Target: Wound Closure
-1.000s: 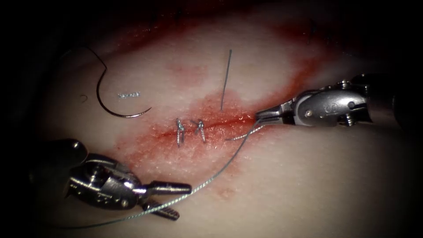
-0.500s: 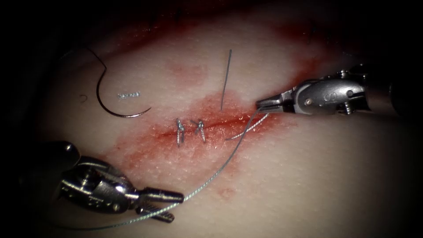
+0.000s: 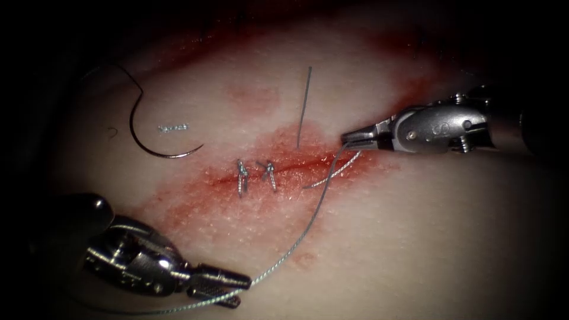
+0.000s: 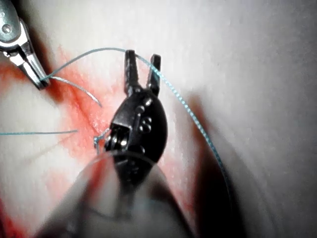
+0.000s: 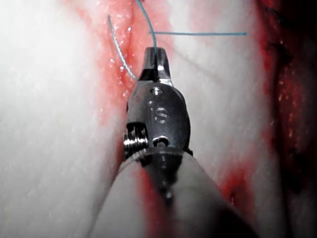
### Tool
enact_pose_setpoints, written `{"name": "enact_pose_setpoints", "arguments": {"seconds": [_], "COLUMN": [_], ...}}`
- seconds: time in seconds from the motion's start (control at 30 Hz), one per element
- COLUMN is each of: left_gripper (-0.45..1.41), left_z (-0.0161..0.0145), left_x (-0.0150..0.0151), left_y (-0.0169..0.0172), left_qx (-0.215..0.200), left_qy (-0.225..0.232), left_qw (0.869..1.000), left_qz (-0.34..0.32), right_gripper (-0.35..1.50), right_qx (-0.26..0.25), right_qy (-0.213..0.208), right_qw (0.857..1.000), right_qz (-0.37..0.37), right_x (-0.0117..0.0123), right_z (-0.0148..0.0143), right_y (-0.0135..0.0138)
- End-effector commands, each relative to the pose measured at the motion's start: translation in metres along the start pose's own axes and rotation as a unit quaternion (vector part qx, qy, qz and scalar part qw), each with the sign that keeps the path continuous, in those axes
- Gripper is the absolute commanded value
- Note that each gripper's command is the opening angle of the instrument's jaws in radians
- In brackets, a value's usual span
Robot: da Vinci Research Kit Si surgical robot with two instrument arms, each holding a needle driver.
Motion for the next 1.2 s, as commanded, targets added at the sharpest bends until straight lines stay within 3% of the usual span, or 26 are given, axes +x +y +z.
{"name": "enact_pose_setpoints", "arguments": {"seconds": [0.03, 0.13, 0.33, 0.37, 0.43, 0.5, 0.63, 0.73, 0.93, 1.03, 1.2], "left_gripper": [0.17, 0.32, 0.37, 0.51, 0.54, 0.73, 0.78, 0.66, -0.45, -0.45, -0.45], "left_z": [0.0009, 0.0013, 0.0019, 0.0018, 0.0018, 0.0018, 0.0018, 0.0017, 0.0019, 0.0018, 0.0008], "left_x": [-0.0004, -0.0002, 0.0003, 0.0004, 0.0004, 0.0005, 0.0006, 0.0007, 0.0006, 0.0002, -0.0011], "left_y": [0.0001, 0.0004, 0.0004, 0.0004, 0.0004, 0.0004, 0.0003, 0.0003, 0.0002, -0.0001, -0.0011], "left_qx": [-0.002, -0.004, -0.010, -0.012, -0.012, -0.013, -0.015, -0.017, -0.017, -0.017, 0.008], "left_qy": [0.006, 0.010, 0.027, 0.031, 0.032, 0.034, 0.039, 0.044, 0.046, 0.047, 0.002], "left_qw": [1.000, 1.000, 0.999, 0.999, 0.999, 0.999, 0.999, 0.998, 0.998, 0.998, 0.999], "left_qz": [0.006, 0.009, 0.019, 0.022, 0.023, 0.024, 0.027, 0.029, 0.035, 0.047, 0.045], "right_gripper": [-0.35, -0.35, -0.35, -0.35, -0.35, -0.35, -0.35, -0.35, -0.35, -0.35, -0.35], "right_qx": [0.001, 0.001, 0.000, 0.000, 0.000, 0.000, 0.000, 0.000, -0.001, -0.001, 0.000], "right_qy": [0.001, 0.001, 0.000, 0.000, 0.000, 0.000, 0.000, 0.000, 0.001, 0.001, 0.002], "right_qw": [1.000, 1.000, 1.000, 1.000, 1.000, 1.000, 1.000, 1.000, 1.000, 1.000, 1.000], "right_qz": [0.000, 0.003, 0.004, 0.004, 0.004, 0.004, 0.004, 0.007, 0.007, 0.007, 0.009], "right_x": [-0.0002, -0.0001, 0.0001, 0.0001, 0.0000, 0.0001, 0.0001, 0.0001, 0.0002, 0.0004, 0.0007], "right_z": [0.0010, 0.0011, 0.0012, 0.0012, 0.0012, 0.0012, 0.0013, 0.0013, 0.0013, 0.0014, 0.0012], "right_y": [-0.0001, -0.0001, -0.0001, -0.0001, -0.0001, -0.0001, -0.0001, -0.0002, -0.0002, -0.0003, -0.0003]}}
